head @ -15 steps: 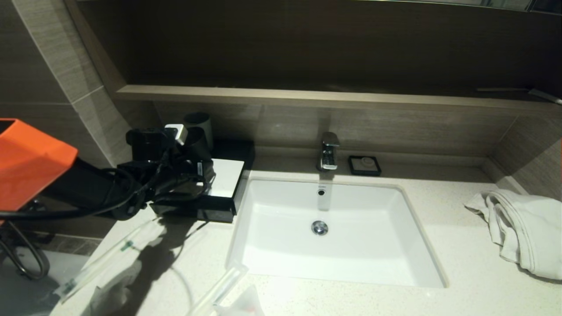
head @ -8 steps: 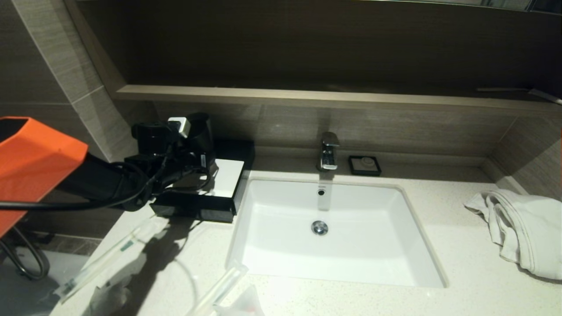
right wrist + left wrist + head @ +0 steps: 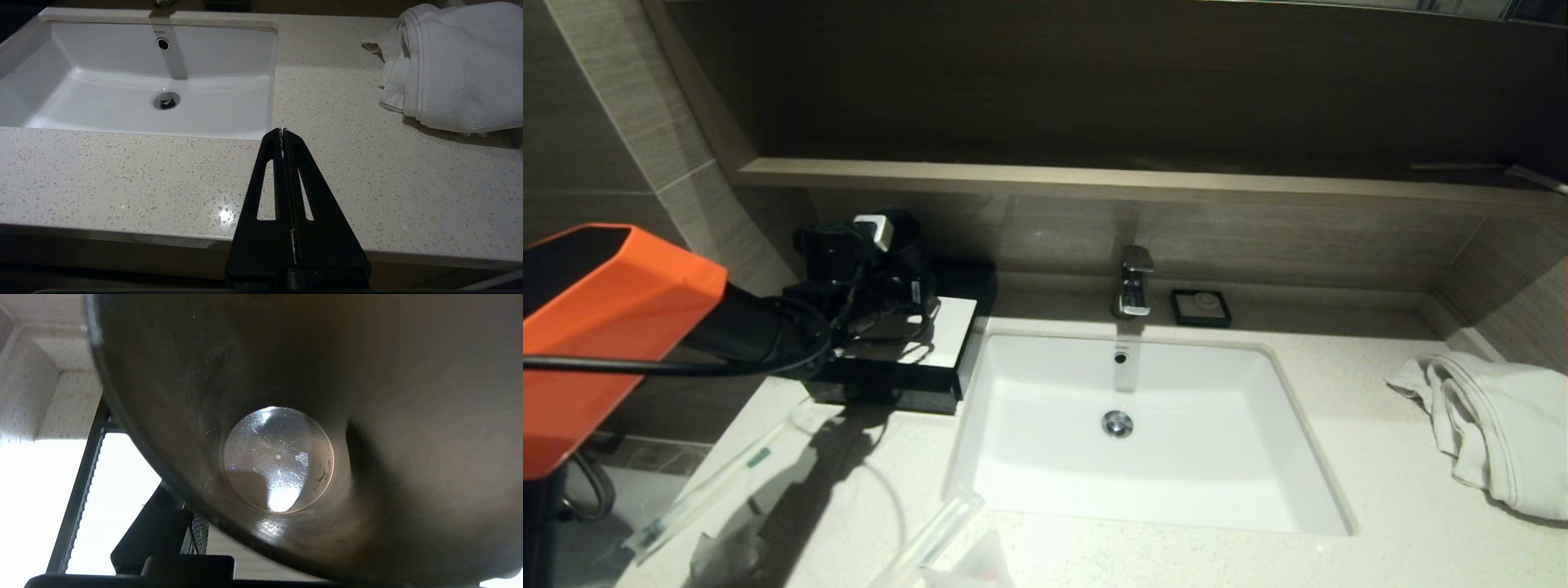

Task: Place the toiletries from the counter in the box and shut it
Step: Place the cup on the storage box

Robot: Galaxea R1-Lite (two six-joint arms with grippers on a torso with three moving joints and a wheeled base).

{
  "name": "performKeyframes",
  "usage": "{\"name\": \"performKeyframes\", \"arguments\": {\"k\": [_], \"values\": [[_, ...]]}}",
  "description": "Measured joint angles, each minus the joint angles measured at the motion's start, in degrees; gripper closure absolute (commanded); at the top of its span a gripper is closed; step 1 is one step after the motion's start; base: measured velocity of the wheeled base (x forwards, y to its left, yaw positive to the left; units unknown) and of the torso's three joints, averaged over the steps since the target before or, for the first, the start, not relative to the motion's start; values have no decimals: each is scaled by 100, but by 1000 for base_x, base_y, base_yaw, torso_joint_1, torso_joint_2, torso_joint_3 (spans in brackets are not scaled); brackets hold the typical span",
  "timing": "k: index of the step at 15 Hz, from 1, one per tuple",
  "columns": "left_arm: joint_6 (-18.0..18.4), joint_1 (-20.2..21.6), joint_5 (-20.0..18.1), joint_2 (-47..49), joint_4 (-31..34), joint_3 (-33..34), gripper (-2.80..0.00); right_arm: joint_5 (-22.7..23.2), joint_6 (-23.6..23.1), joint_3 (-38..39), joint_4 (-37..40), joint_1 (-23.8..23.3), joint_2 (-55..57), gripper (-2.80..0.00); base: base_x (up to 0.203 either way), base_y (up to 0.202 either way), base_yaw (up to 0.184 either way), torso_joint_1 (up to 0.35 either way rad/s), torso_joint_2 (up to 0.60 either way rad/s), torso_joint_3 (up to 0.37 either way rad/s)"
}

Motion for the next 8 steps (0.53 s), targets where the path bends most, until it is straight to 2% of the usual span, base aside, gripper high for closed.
{"name": "performKeyframes", "arguments": {"k": [8], "values": [[-6, -123, -2, 261, 178, -513, 0, -2, 3, 0, 0, 0, 0, 0, 0, 0, 0, 0, 0, 0]]}}
